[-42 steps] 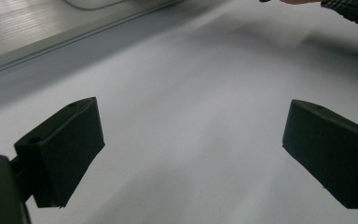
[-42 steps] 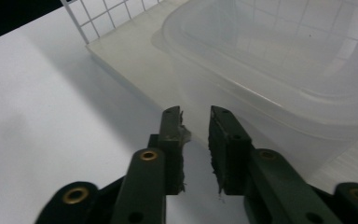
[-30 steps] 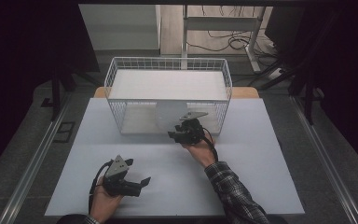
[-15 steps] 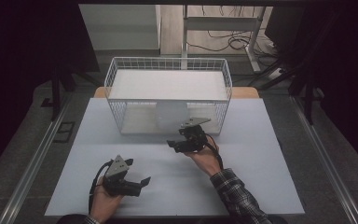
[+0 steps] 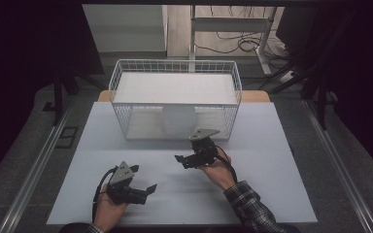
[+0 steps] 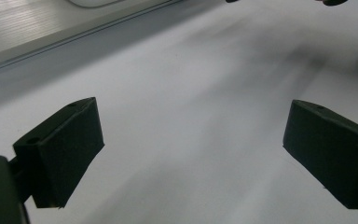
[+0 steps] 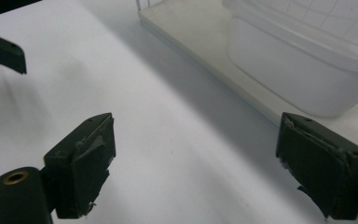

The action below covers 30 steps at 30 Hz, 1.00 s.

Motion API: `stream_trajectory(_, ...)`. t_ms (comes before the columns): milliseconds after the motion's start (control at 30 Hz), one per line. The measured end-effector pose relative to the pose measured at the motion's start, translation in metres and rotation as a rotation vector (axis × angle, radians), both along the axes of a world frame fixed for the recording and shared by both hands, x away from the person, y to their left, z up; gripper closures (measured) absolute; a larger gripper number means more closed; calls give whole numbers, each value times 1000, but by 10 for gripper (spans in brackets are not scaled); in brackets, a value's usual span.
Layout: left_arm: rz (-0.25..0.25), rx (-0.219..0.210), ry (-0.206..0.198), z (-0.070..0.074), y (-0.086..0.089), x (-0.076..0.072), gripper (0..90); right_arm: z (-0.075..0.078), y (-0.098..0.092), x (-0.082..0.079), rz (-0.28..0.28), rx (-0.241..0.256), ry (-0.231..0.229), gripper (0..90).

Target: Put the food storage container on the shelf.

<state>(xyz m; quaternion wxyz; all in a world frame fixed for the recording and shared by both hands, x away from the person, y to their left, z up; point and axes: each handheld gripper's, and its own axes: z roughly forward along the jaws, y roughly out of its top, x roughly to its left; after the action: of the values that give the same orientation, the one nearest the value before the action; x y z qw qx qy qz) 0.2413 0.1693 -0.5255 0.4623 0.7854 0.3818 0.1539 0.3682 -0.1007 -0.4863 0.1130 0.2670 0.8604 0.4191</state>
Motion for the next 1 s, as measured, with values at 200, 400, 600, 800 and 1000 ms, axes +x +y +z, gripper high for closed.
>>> stream_trajectory(200,-2,-1,0,0,0,0,42,-2,-6,-6,-3,-11,0,92)
stream_trajectory(400,-4,0,2,0,0,0,40,-5,-13,-13,-2,-6,17,89)
stream_trajectory(600,-5,5,2,-1,-1,0,39,-7,-18,-19,-4,-17,19,71)
stream_trajectory(800,-5,8,3,-1,-1,1,39,-7,-27,-23,-11,-22,29,51)
stream_trajectory(1000,-3,12,9,-1,0,1,37,-6,-38,-29,-17,-24,28,23)
